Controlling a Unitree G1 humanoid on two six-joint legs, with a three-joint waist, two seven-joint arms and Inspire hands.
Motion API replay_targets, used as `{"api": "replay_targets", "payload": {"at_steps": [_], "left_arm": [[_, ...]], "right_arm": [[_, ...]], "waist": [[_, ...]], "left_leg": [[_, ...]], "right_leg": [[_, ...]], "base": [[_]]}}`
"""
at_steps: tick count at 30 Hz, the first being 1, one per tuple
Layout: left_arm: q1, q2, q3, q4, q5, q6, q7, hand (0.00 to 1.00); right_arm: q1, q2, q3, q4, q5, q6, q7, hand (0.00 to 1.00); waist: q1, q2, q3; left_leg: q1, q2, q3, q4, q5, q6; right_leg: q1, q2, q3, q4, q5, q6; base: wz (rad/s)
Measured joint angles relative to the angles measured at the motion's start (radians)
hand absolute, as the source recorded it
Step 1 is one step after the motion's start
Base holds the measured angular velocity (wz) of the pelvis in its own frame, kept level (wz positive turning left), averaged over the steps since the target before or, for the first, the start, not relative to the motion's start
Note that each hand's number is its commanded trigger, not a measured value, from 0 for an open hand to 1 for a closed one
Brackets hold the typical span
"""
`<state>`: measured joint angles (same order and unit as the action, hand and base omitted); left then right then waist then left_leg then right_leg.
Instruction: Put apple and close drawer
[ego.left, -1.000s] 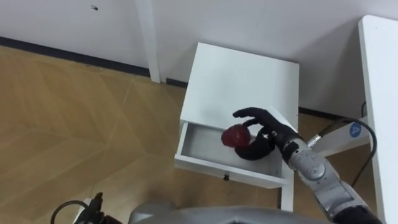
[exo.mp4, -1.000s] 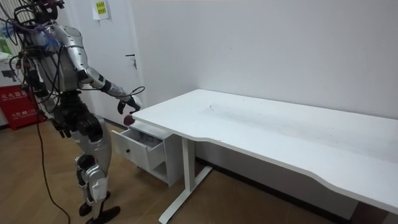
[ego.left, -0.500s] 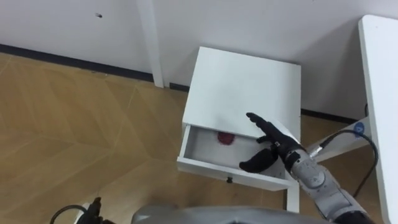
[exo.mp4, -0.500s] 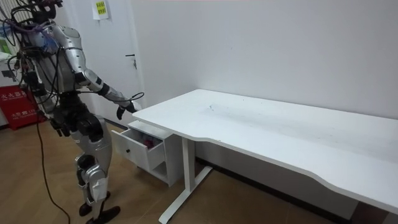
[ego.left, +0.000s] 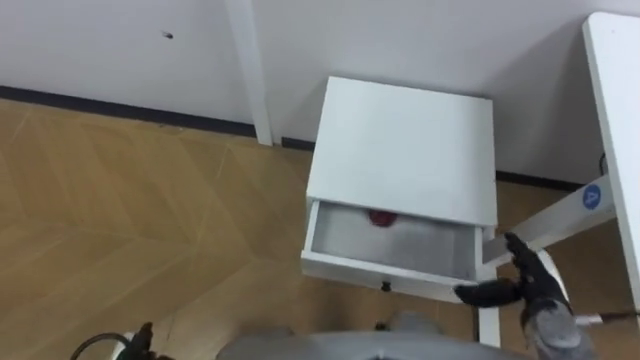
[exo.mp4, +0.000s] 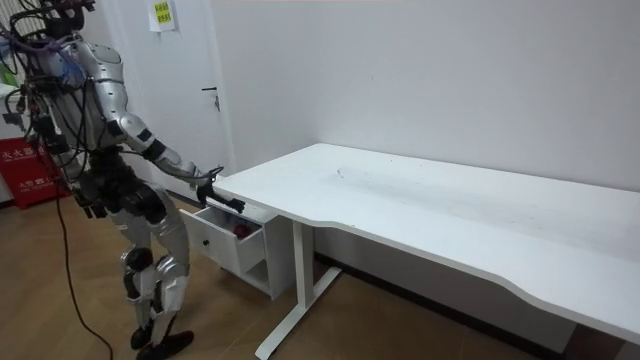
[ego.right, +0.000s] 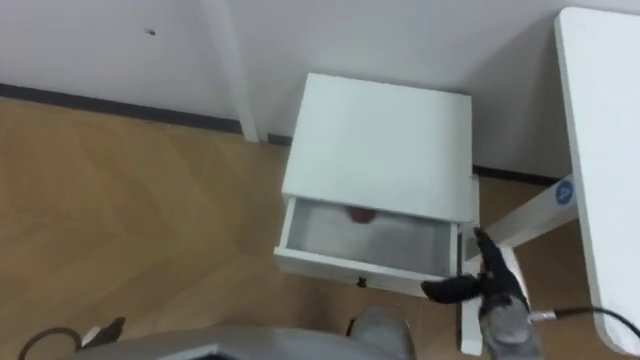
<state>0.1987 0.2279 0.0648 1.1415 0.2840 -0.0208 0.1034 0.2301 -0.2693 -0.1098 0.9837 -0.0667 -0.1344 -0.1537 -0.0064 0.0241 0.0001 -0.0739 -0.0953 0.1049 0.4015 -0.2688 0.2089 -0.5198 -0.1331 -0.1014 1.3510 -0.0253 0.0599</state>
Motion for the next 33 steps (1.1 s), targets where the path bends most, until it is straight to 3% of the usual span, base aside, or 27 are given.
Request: {"api": "replay_targets", "payload": {"at_steps": [1,3,4,6,8,9,10,11,12,13,15,16,17,18,19,23,27,33], "left_arm": [[-0.008,0.003,0.000,0.007,0.000,0.009,-0.001,0.00],[-0.033,0.006,0.000,0.020,0.002,0.025,-0.001,0.00],[-0.032,0.003,0.001,0.018,0.002,0.037,-0.001,0.00],[-0.016,-0.002,0.001,0.018,0.003,0.046,-0.001,0.00],[-0.002,-0.006,0.003,0.022,0.002,0.045,0.000,0.00],[0.021,-0.013,0.003,0.026,0.000,0.043,0.003,0.00],[0.032,0.001,-0.015,0.018,-0.010,0.038,0.015,0.00],[0.028,0.014,-0.023,0.009,-0.010,0.031,0.022,0.00],[0.022,0.025,-0.027,-0.004,-0.013,0.023,0.033,0.00],[0.041,0.027,-0.025,-0.004,-0.018,0.027,0.045,0.00],[0.048,0.007,-0.040,-0.005,-0.023,0.026,0.045,0.00],[0.047,0.002,-0.049,-0.005,-0.031,0.019,0.046,0.00],[0.046,0.002,-0.048,-0.005,-0.031,0.017,0.047,0.00],[0.042,0.001,-0.042,-0.005,-0.031,0.017,0.052,0.00],[0.033,0.002,-0.022,-0.005,-0.037,0.016,0.063,0.00],[0.024,-0.002,-0.005,-0.016,-0.058,0.005,0.083,0.00],[-0.010,-0.024,-0.007,-0.031,-0.058,-0.004,0.084,0.00],[-0.015,-0.025,-0.008,-0.040,-0.097,-0.011,0.084,0.00]], "right_arm": [[0.001,-0.002,-0.012,0.029,0.028,-0.005,-0.011,0.00],[0.018,-0.002,0.000,0.079,0.063,-0.005,-0.017,0.00],[0.020,-0.001,0.014,0.119,0.072,0.006,-0.017,0.00],[0.015,0.001,0.035,0.142,0.072,0.026,-0.017,0.00],[0.004,0.001,0.052,0.145,0.072,0.046,-0.019,0.00],[-0.008,0.004,0.052,0.146,0.067,0.069,-0.025,0.00],[-0.017,0.020,0.046,0.147,0.055,0.079,-0.041,0.00],[-0.018,0.023,0.046,0.146,0.049,0.084,-0.042,0.00],[-0.025,0.026,0.047,0.148,0.048,0.099,-0.044,0.00],[-0.028,0.035,0.048,0.144,0.027,0.114,-0.038,0.00],[-0.031,0.036,0.051,0.140,0.014,0.114,-0.037,0.00],[-0.041,0.036,0.062,0.140,0.028,0.106,-0.037,0.00],[-0.048,0.037,0.072,0.140,0.038,0.101,-0.037,0.00],[-0.053,0.037,0.083,0.140,0.058,0.088,-0.036,0.00],[-0.058,0.042,0.087,0.139,0.065,0.073,-0.033,0.00],[-0.069,0.052,0.088,0.144,0.067,0.053,-0.002,0.00],[-0.073,0.061,0.090,0.143,0.083,0.036,0.004,0.00],[-0.068,0.068,0.090,0.153,0.097,0.035,0.005,0.00]], "waist": [[-0.021,0.020,0.0065],[-0.043,0.035,0.0171],[-0.052,0.045,0.0223],[-0.070,0.056,0.0210],[-0.073,0.059,0.0217],[-0.074,0.042,0.0171],[-0.075,0.002,0.0049],[-0.063,-0.001,0.0133],[-0.040,-0.004,0.0229],[-0.019,-0.030,0.0195],[-0.007,-0.039,0.0183],[-0.005,-0.044,0.0099],[-0.004,-0.049,0.0065],[0.007,-0.057,0.0017],[0.010,-0.058,0.0009],[0.010,-0.061,-0.0045],[0.012,-0.057,-0.0036],[0.007,-0.055,-0.0029]], "left_leg": [[-0.023,0.011,-0.006,0.032,-0.006,0.002],[-0.048,0.021,-0.018,0.056,-0.013,0.007],[-0.053,0.028,-0.025,0.077,-0.026,0.003],[-0.052,0.030,-0.034,0.091,-0.034,-0.003],[-0.045,0.022,-0.032,0.072,-0.026,-0.064],[-0.014,-0.003,-0.032,-0.003,0.003,-0.208],[-0.045,0.001,-0.059,0.130,-0.021,-0.195],[-0.082,0.040,-0.092,0.230,-0.054,-0.142],[-0.120,0.043,-0.131,0.309,-0.177,-0.148],[-0.116,0.024,-0.123,0.311,-0.189,-0.154],[-0.082,0.026,-0.118,0.229,-0.160,-0.180],[-0.067,0.029,-0.115,0.157,-0.120,-0.169],[-0.057,0.029,-0.113,0.120,-0.100,-0.162],[-0.046,0.034,-0.110,0.072,-0.068,-0.147],[-0.035,0.044,-0.107,0.043,-0.053,-0.127],[0.027,0.066,-0.105,-0.016,-0.046,-0.117],[0.085,0.075,-0.106,-0.099,-0.027,-0.134],[0.129,0.083,-0.110,-0.168,-0.010,-0.146]], "right_leg": [[-0.140,-0.003,0.003,0.277,-0.045,-0.015],[-0.294,-0.002,0.009,0.525,-0.092,-0.016],[-0.349,-0.002,0.013,0.595,-0.109,-0.018],[-0.355,-0.003,0.030,0.586,-0.110,-0.018],[-0.280,-0.001,0.045,0.415,-0.109,-0.015],[-0.176,-0.008,0.048,0.188,-0.111,-0.020],[-0.080,-0.036,0.052,-0.034,-0.122,0.002],[-0.049,-0.030,0.052,-0.110,-0.131,0.016],[0.014,-0.034,0.068,-0.265,-0.154,0.046],[0.125,-0.036,0.067,-0.445,-0.179,0.051],[0.267,-0.012,0.036,-0.672,-0.192,0.054],[0.330,0.016,0.029,-0.797,-0.177,0.037],[0.358,0.031,0.022,-0.862,-0.170,0.029],[0.406,0.051,0.014,-0.972,-0.150,0.009],[0.447,0.066,0.016,-1.056,-0.137,0.011],[0.516,0.091,0.009,-1.142,-0.131,0.006],[0.546,0.103,0.017,-1.170,-0.134,-0.003],[0.564,0.115,0.015,-1.201,-0.132,-0.009]], "base": [[0.00],[0.21],[0.19],[0.04],[-0.04],[0.09],[0.14],[0.18],[-0.10],[-0.13],[-0.08],[-0.09],[-0.25],[-0.23],[-0.17],[-0.03],[-0.02],[-0.04]]}}
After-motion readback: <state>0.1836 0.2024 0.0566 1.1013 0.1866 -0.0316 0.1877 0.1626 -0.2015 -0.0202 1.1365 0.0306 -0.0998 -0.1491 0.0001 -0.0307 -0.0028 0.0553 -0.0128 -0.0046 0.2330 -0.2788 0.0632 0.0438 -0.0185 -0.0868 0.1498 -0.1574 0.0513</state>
